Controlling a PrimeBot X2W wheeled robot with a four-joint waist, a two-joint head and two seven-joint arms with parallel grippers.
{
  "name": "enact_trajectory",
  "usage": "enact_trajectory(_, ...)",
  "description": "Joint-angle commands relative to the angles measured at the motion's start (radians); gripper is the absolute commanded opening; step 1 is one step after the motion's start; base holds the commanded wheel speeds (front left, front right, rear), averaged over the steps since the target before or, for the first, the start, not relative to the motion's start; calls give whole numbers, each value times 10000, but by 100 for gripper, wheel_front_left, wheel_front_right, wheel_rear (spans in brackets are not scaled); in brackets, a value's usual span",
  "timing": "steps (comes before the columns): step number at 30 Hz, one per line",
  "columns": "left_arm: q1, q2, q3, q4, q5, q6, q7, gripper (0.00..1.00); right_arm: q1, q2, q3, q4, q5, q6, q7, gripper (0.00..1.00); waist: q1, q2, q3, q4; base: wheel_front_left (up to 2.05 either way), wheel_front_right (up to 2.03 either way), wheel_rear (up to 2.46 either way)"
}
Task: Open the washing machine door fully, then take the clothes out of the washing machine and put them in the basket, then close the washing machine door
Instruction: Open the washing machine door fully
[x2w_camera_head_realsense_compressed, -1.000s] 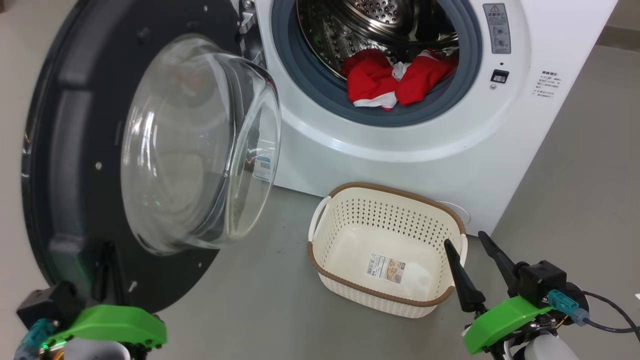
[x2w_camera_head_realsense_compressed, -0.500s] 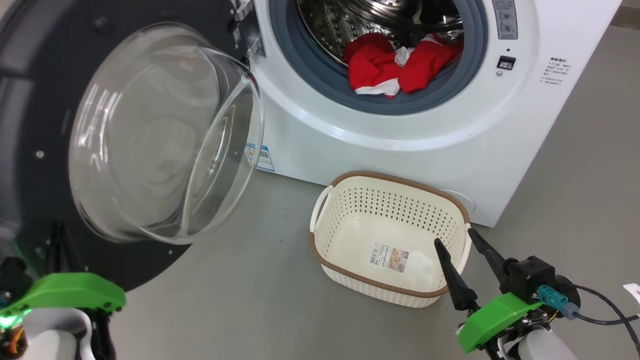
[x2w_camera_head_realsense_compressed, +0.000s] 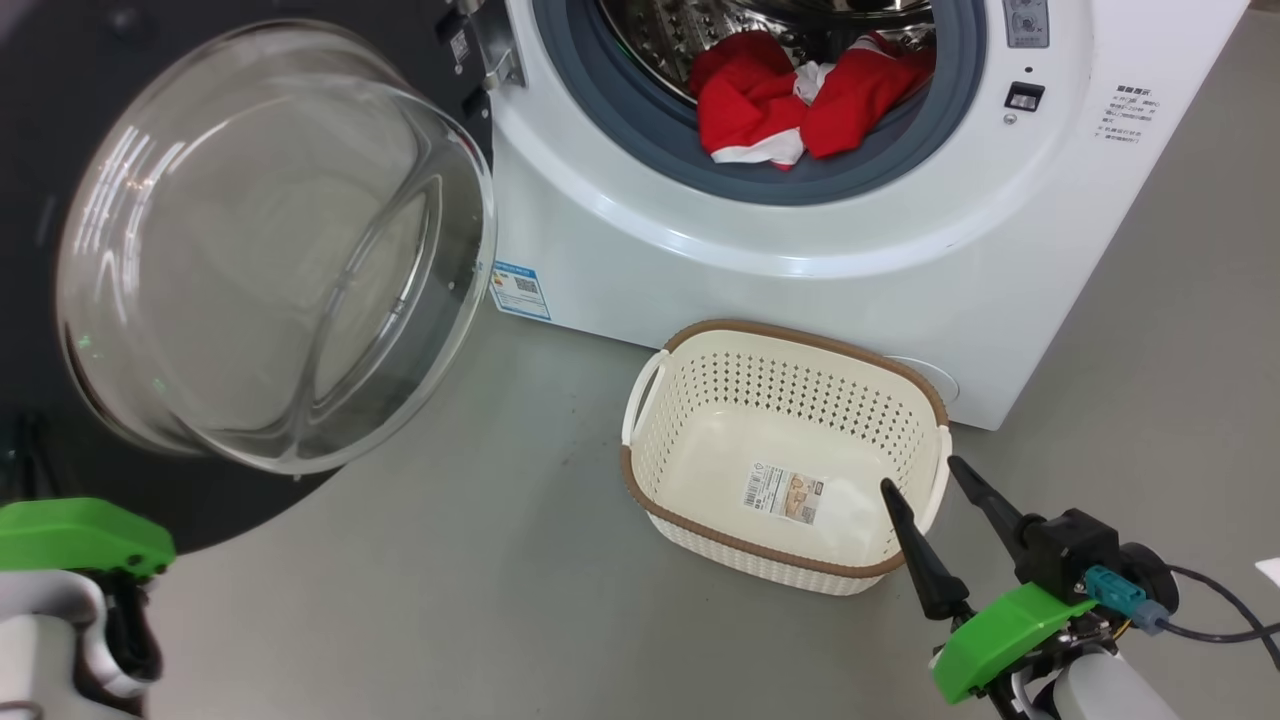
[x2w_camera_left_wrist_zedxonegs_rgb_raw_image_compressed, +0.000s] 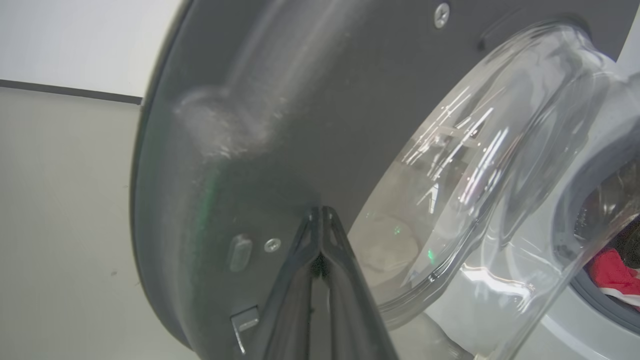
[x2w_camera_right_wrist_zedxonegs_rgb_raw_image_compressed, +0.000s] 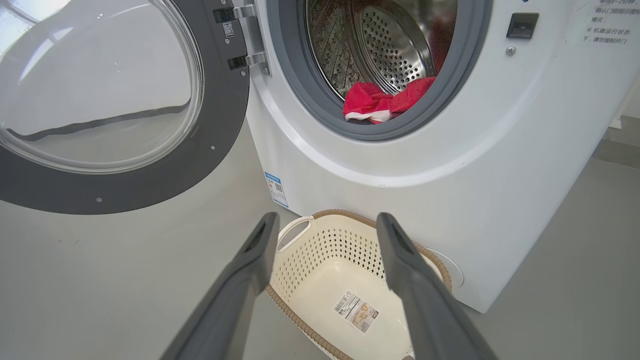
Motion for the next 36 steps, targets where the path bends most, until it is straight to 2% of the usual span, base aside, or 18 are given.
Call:
enact_trajectory(1,-464,703,647,-1,77,-130,-118,0,-338,-69,289,-232,65,65,-92,100,0,0,18,-22,0,0,0)
enact_trajectory(15,-1291,1000,1229,1399,779,-639,-121,0,-596,-345,929,-196,206,65,-92,100,0,0,241,-210,0,0,0)
enact_trajectory(21,-1370,954,1349,1768,1048,-848,-121,0,-678,-306,977,-144,302,65,-92,100,0,0,153,-298,0,0,0)
enact_trajectory(26,-1280,894,1416,1514,1369,-777,-121,0,-683,-150,967,-152,365,65,-92,100,0,0,-13,-389,0,0,0)
enact_trajectory(27,-1246,861,1429,1340,1452,-743,-121,28,-670,-118,940,-164,378,65,-92,100,0,0,-58,-407,0,0,0)
enact_trajectory(28,-1195,819,1436,1157,1535,-705,-121,78,-652,-85,915,-181,390,65,-92,100,0,0,-101,-428,0,0,0)
enact_trajectory(29,-1138,777,1446,953,1613,-669,-121,100,-634,-55,891,-195,396,65,-92,100,0,0,-146,-452,0,0,0)
enact_trajectory(36,-638,447,1196,-821,2216,-236,-122,100,-460,178,653,-272,460,65,-92,100,0,0,-489,-788,0,0,0)
